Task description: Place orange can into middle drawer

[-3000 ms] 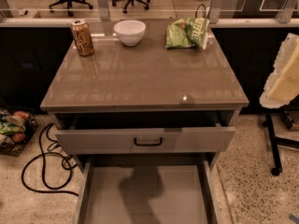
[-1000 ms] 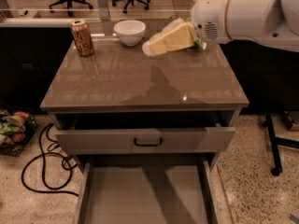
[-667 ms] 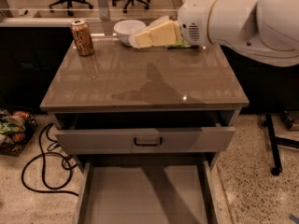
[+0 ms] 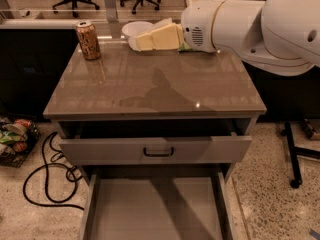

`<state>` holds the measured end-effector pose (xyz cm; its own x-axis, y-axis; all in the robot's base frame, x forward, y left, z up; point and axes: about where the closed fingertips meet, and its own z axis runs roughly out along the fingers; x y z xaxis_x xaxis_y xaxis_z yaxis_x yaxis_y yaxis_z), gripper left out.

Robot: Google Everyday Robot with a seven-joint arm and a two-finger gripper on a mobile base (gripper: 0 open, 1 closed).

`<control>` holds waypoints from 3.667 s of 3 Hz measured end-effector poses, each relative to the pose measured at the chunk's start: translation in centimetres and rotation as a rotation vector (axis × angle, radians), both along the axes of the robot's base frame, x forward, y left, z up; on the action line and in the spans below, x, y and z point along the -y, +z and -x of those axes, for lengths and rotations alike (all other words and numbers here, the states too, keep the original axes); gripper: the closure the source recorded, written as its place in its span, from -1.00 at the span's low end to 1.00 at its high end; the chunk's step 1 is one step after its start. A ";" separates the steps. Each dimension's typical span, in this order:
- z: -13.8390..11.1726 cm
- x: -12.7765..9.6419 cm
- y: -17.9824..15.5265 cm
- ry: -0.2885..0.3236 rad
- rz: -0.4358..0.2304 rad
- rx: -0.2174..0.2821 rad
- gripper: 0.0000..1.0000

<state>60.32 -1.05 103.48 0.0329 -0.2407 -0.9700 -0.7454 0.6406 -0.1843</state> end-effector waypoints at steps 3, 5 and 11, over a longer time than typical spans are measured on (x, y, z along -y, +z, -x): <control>-14.2 -3.7 -3.3 -0.006 -0.050 -0.021 -1.00; -20.3 -10.5 -7.3 0.069 -0.108 -0.132 -1.00; -24.3 -23.3 -13.6 0.191 -0.201 -0.125 -1.00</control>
Offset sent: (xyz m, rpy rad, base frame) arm 0.1739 0.0386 -0.0429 0.0474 0.0193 -0.0236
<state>84.62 22.21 89.91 -0.0633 -0.0442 -0.9970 -0.8646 0.5013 0.0327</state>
